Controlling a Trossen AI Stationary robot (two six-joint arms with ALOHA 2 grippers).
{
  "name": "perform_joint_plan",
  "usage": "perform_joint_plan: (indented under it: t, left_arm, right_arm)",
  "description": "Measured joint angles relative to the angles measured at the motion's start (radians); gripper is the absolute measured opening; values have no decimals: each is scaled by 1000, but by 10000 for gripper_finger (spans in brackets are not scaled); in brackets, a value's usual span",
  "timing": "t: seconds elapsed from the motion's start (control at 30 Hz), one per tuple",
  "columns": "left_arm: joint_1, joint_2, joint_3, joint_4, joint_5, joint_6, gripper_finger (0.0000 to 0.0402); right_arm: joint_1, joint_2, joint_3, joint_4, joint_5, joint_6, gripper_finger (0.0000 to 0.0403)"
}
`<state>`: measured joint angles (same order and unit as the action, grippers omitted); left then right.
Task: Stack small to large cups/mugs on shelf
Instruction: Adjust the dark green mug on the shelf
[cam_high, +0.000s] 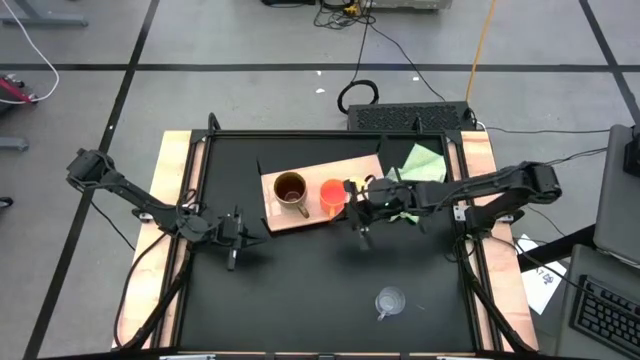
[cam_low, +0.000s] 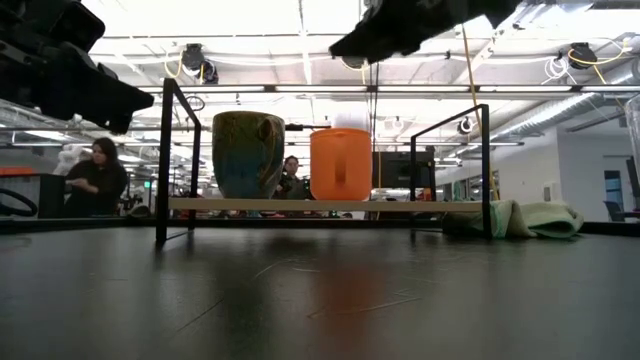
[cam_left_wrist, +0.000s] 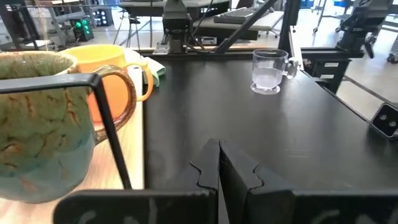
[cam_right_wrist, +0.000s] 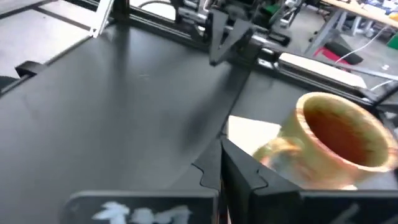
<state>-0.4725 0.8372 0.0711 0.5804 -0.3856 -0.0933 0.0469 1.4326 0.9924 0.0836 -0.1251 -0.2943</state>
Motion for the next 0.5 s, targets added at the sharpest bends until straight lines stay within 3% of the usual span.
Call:
perform_joint_plan:
  t: [0.13, 0.37, 0.5]
  left_arm:
    - [-1, 0, 0, 0, 3, -4, 10]
    - [-1, 0, 0, -3, 7, 2, 10]
    - [-1, 0, 0, -4, 22, 7, 10]
  right_arm:
    - [26, 83, 0, 144, 20, 61, 0]
    - [78, 171, 2, 348, 324, 73, 0]
    - [93, 225, 2, 432, 366, 99, 0]
